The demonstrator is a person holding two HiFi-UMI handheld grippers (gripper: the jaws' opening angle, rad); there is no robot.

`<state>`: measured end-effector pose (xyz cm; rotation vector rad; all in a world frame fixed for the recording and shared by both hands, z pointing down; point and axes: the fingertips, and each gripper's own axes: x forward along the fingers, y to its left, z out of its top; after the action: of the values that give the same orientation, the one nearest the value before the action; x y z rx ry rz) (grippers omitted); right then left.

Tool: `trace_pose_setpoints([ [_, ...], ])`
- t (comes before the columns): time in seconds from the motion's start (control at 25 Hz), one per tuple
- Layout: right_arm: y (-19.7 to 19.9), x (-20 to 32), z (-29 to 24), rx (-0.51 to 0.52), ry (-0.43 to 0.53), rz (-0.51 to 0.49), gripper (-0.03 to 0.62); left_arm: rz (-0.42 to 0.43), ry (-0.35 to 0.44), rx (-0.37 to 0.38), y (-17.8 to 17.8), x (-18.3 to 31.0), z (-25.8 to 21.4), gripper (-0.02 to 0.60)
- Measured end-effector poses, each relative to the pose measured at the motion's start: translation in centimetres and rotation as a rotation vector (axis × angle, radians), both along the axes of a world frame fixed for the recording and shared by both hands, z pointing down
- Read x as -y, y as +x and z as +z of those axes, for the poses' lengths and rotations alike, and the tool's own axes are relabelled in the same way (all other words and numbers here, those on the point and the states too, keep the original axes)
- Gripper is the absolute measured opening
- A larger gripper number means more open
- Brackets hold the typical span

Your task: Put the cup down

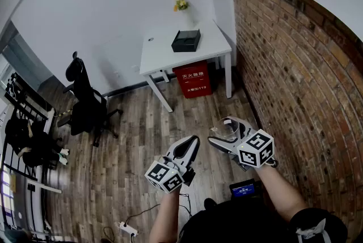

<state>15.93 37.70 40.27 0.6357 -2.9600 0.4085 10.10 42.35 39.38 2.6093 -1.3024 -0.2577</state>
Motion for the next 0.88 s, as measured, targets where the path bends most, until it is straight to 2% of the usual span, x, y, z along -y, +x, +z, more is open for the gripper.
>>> trace_pose_setpoints([
  [0.88, -0.12, 0.02, -0.88, 0.015, 0.003, 0.017, 0.416, 0.017, 0.0, -0.012, 0.02, -0.36, -0.31, 0.023],
])
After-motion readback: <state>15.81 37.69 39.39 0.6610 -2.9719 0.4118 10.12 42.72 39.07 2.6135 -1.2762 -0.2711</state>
